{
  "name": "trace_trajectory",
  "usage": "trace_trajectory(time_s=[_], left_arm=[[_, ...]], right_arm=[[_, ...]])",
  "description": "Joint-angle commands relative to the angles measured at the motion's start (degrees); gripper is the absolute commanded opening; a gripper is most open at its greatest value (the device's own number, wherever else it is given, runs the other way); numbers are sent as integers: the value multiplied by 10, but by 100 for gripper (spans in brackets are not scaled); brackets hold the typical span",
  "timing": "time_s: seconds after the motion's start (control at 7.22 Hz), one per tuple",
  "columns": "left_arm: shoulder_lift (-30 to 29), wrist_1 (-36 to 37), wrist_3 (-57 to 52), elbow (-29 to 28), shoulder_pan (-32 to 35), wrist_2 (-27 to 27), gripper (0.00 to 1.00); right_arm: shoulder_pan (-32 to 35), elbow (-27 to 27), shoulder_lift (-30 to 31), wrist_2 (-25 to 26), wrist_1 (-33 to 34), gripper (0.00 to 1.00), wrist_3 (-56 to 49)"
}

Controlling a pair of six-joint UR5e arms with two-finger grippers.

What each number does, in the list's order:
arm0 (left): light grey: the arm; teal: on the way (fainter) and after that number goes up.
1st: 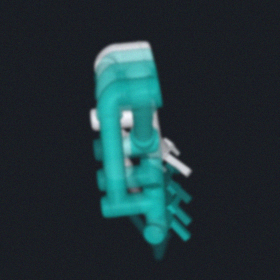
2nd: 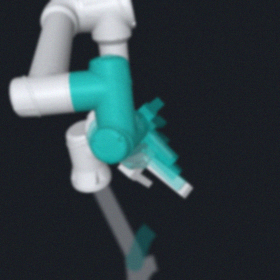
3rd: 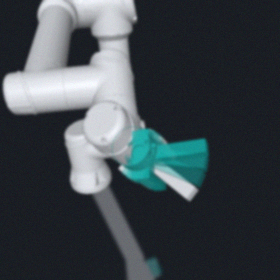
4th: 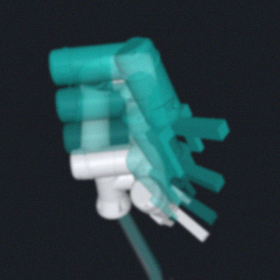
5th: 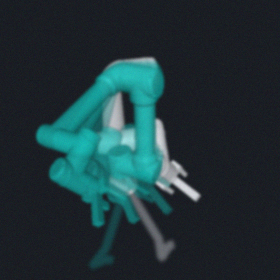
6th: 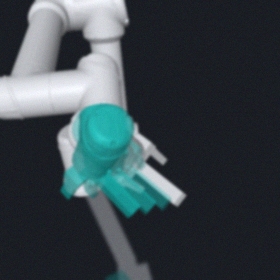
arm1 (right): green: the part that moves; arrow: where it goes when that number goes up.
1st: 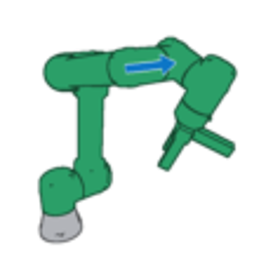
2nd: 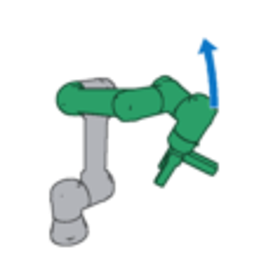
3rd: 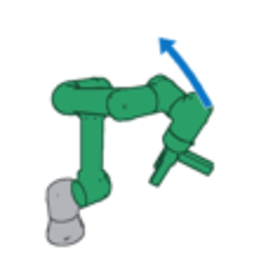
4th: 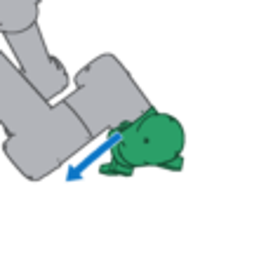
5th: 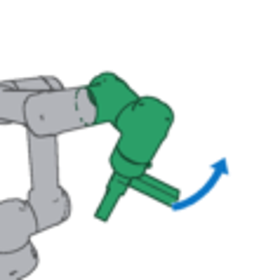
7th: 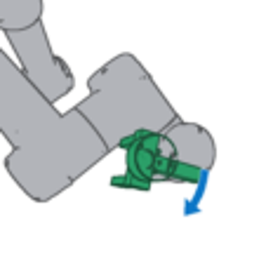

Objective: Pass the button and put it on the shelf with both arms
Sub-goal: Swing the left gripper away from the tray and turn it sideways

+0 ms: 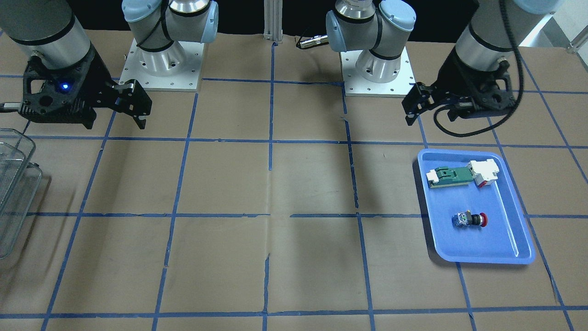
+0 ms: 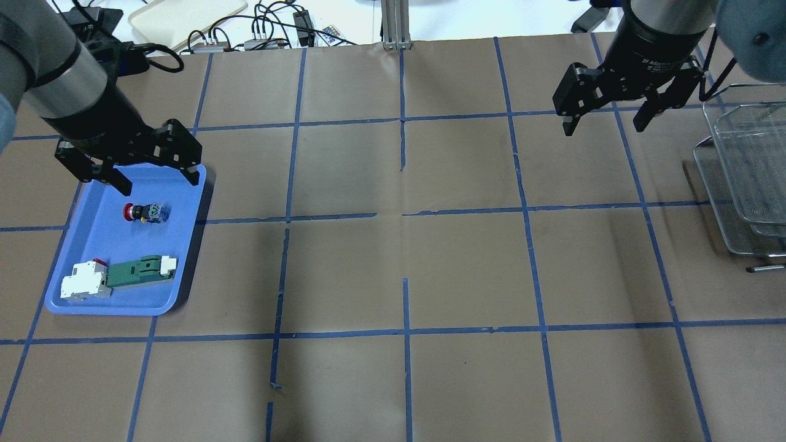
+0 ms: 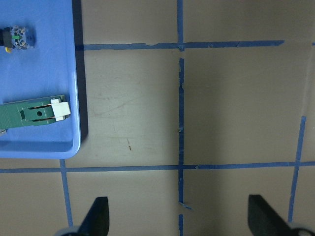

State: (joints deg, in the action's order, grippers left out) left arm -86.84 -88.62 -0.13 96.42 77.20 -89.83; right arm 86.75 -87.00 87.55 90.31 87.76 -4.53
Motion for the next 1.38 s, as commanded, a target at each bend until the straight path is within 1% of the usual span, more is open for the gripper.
trace_trajectory(time_s=[0.0,0.14,0.28,0.42,0.55,0.69,0.83,0.97,1.11,1.25], left_arm=[[-28,51,55,2,-106,3,100],[-48,54,58,-3,-153,6,100],[-67,57,69,-11,-199,46,100],[-94,74,132,-9,-248,74,100],[-118,74,152,-11,-278,76,100],[-140,75,158,-14,-288,76,100],[-166,74,193,-25,-295,79,100],[-195,74,235,-48,-295,132,100],[-229,74,266,-68,-295,158,100],[-255,73,268,-80,-296,163,100]], right_arm=[[1,5,3,0,1,100,0],[3,5,16,-4,1,100,0],[3,4,17,-4,0,100,0],[3,4,17,-5,1,100,0],[3,-8,17,-1,6,100,0],[3,-8,17,-1,7,100,0],[3,-8,17,-5,7,100,0],[3,-8,17,-4,8,100,1],[3,-7,18,-2,10,100,0],[3,-9,19,-5,37,100,0]])
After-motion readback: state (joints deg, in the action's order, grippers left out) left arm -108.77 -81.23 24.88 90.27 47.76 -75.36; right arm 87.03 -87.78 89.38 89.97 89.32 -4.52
